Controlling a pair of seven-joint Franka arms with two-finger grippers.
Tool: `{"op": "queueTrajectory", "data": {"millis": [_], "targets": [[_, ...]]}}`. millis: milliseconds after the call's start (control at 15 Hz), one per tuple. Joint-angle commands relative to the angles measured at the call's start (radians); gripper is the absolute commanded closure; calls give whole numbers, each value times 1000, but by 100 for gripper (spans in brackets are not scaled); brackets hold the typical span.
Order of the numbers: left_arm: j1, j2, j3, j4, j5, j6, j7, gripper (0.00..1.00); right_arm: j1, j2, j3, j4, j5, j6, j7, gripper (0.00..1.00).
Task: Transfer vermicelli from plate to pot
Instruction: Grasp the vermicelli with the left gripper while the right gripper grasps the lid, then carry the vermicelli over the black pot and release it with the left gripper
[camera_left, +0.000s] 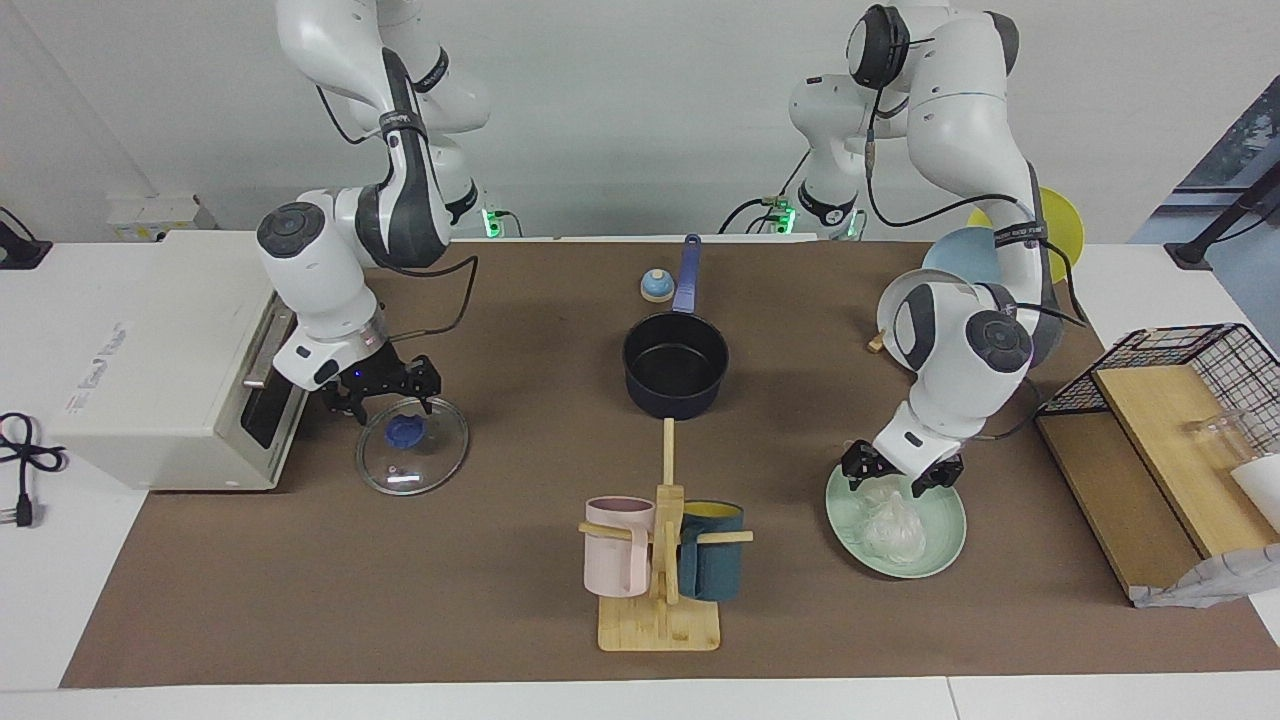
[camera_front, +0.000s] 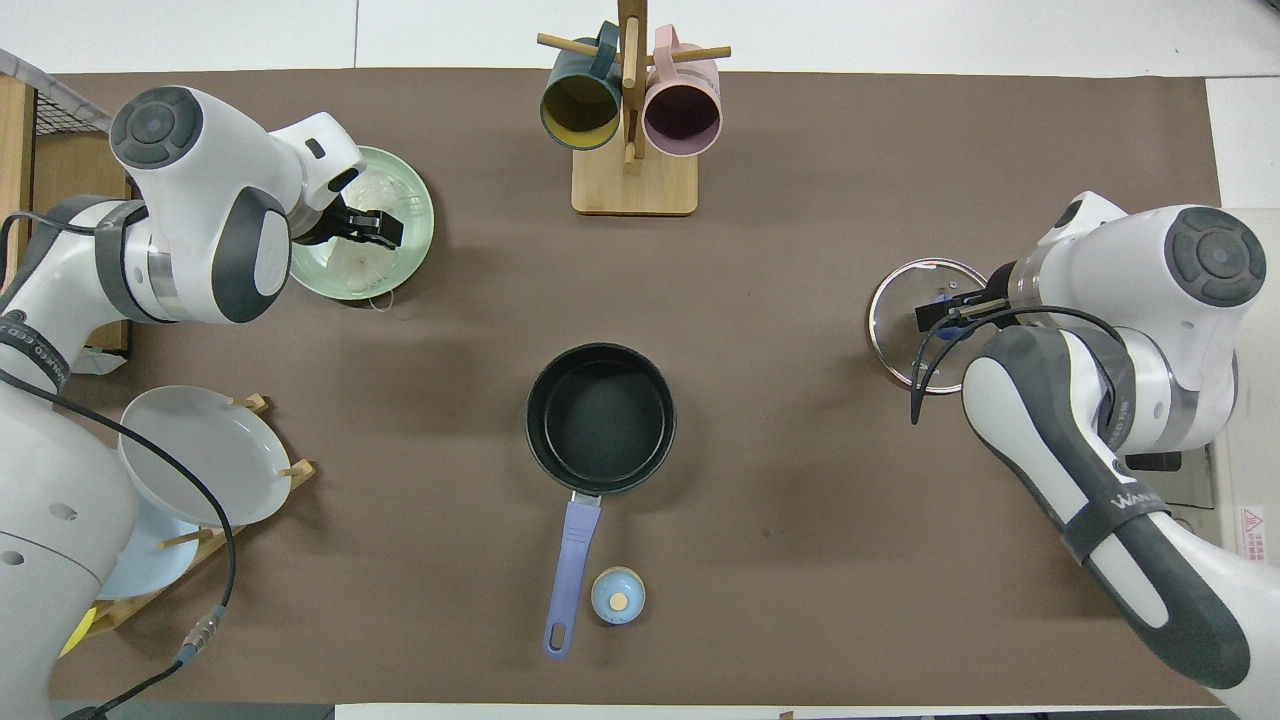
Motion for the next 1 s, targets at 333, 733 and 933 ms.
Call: {"op": "queueTrajectory", "data": {"millis": [333,733,933], "targets": [[16,-7,4,19,-9,-23,37,100,-3,73,-1,0,12,48,-32,0],[4,-128,7,127,-170,-334,-46,100,-3,73,-1,7,12,47,-32,20],[-4,-247,-3,129,-239,-483,-242,100,-3,73,-1,7,12,46,-33,23]]}}
